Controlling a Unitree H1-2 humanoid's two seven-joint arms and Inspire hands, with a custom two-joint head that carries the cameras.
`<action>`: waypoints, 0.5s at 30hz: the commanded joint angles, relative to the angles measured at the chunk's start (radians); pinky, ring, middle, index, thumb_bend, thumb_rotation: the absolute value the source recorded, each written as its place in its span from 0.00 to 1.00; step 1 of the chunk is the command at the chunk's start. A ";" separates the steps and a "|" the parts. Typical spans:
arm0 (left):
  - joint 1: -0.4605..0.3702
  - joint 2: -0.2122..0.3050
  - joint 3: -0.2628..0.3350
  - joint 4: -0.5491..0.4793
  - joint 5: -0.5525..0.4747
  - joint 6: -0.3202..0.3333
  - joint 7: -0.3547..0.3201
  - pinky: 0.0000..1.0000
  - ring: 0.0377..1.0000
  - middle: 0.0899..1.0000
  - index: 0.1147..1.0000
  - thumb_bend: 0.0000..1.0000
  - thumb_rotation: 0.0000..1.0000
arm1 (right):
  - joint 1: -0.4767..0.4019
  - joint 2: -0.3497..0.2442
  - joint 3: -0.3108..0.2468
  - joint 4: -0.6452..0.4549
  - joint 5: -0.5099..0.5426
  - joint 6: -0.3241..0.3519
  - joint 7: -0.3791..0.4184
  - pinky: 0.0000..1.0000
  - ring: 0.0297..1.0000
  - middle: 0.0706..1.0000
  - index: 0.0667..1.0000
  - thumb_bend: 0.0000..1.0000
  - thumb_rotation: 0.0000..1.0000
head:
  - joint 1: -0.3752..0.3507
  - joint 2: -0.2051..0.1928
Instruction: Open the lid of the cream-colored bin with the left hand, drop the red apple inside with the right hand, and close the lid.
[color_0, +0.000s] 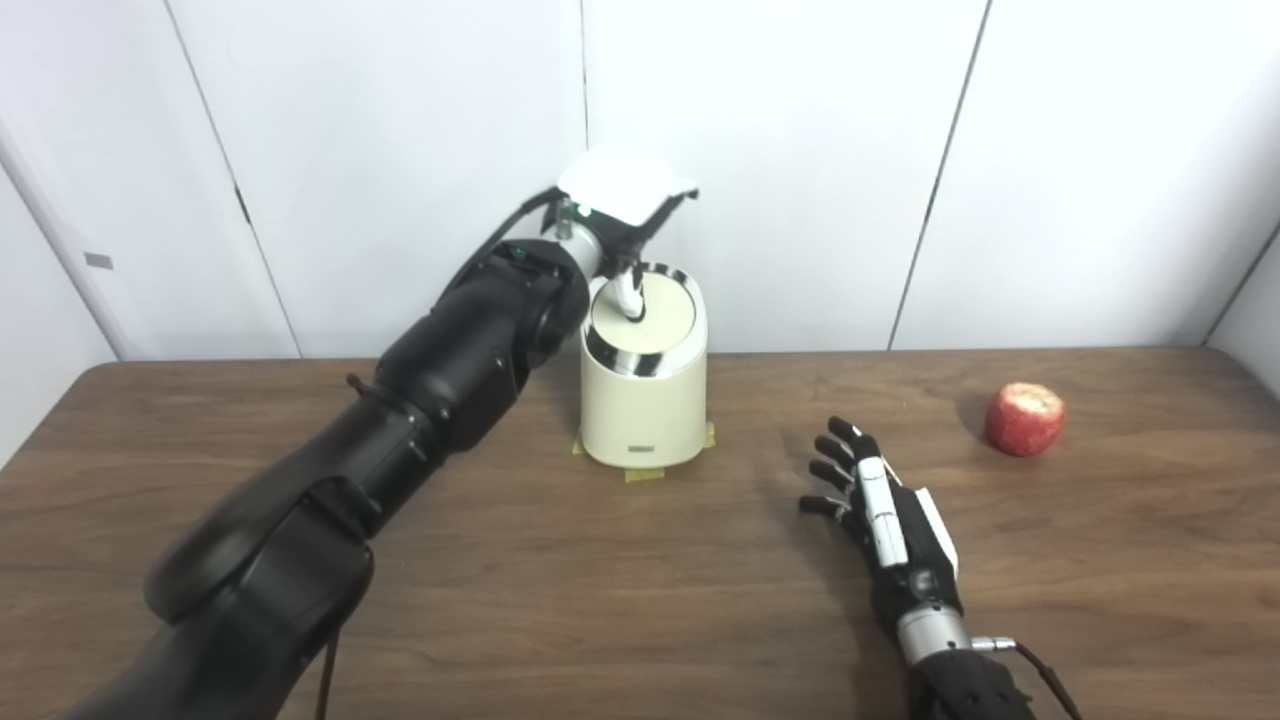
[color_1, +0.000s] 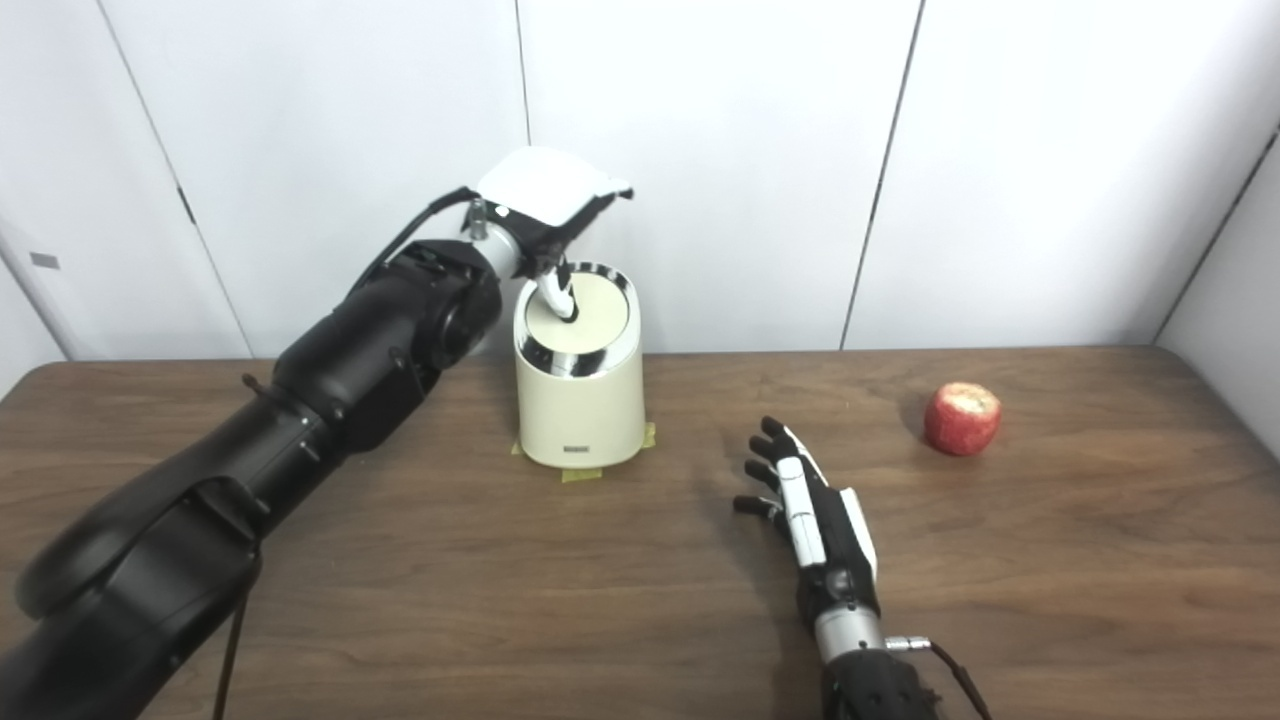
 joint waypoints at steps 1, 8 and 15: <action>0.031 -0.002 -0.028 -0.005 0.025 -0.014 -0.028 0.99 0.94 0.92 0.91 0.98 0.10 | -0.038 0.005 0.005 -0.025 -0.003 -0.011 0.003 0.68 0.85 0.87 0.89 0.49 1.00 | -0.002 0.002; 0.055 0.007 0.013 -0.074 0.007 0.003 -0.091 1.00 0.95 0.92 0.92 0.97 0.09 | -0.038 0.006 -0.003 -0.032 0.007 -0.006 0.005 0.68 0.85 0.88 0.89 0.50 1.00 | 0.002 0.010; 0.064 0.027 0.082 -0.183 -0.029 0.039 -0.217 0.99 0.94 0.90 0.89 0.95 0.10 | -0.035 -0.002 -0.006 -0.040 0.001 0.003 0.004 0.68 0.85 0.87 0.89 0.51 1.00 | 0.004 0.014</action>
